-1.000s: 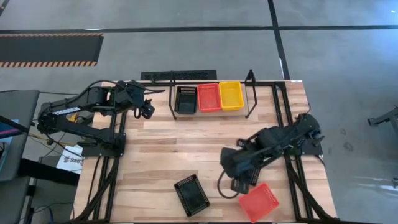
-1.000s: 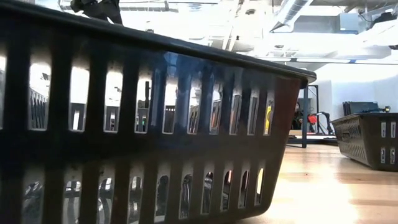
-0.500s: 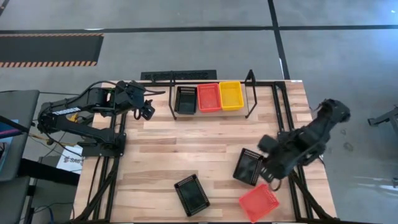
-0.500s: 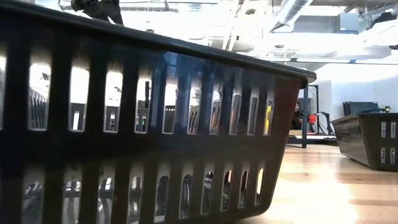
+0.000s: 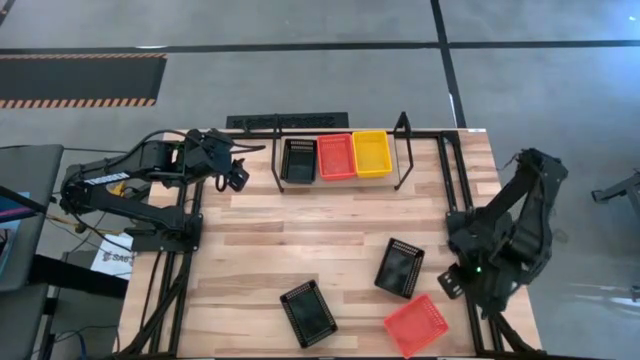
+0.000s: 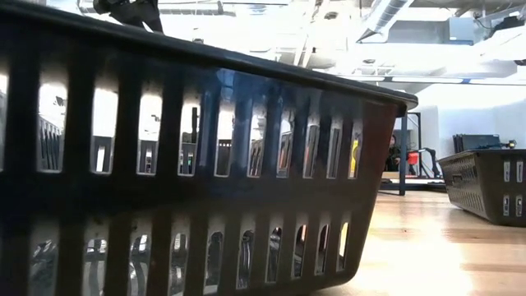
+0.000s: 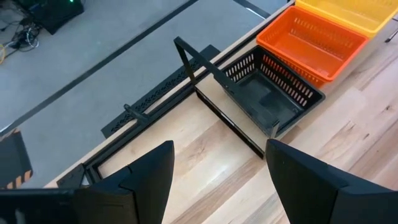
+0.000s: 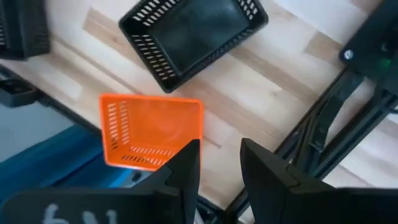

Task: Stack baskets on shelf by color
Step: Stack the orange bin on top of the other orange bin on the shelf

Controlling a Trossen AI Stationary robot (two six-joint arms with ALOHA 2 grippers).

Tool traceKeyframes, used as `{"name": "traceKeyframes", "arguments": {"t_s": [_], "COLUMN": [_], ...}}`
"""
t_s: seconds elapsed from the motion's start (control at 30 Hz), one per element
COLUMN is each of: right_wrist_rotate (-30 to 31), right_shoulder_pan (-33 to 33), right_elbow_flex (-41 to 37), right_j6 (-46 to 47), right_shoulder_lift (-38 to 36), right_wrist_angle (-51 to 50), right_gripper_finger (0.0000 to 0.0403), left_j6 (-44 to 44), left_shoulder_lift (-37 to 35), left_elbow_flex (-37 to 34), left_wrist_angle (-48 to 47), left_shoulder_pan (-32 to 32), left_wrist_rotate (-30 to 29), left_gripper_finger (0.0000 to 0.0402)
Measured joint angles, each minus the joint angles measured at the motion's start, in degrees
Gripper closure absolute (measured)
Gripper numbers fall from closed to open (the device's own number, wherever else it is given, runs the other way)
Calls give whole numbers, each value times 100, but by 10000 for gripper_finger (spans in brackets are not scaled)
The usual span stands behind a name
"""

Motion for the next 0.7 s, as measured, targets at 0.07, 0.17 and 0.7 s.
{"name": "traceKeyframes", "arguments": {"t_s": [0.07,0.17,0.7], "right_wrist_rotate": [0,2,-483], "right_shoulder_pan": [167,361,402], "right_elbow_flex": [-30,-30,-30], "right_j6": [380,1083,1480], "right_shoulder_lift": [183,517,2239], "right_wrist_angle": [-7,37,1116], "right_gripper_finger": [263,256,209], "left_j6": [-3,-47,-61], "left_shoulder_lift": [0,0,0], "left_elbow_flex": [0,0,0], "left_wrist_angle": [9,53,49], "left_shoulder_pan": [0,0,0], "left_wrist_rotate": [-8,-17,-75], "left_gripper_finger": [160,160,160]}}
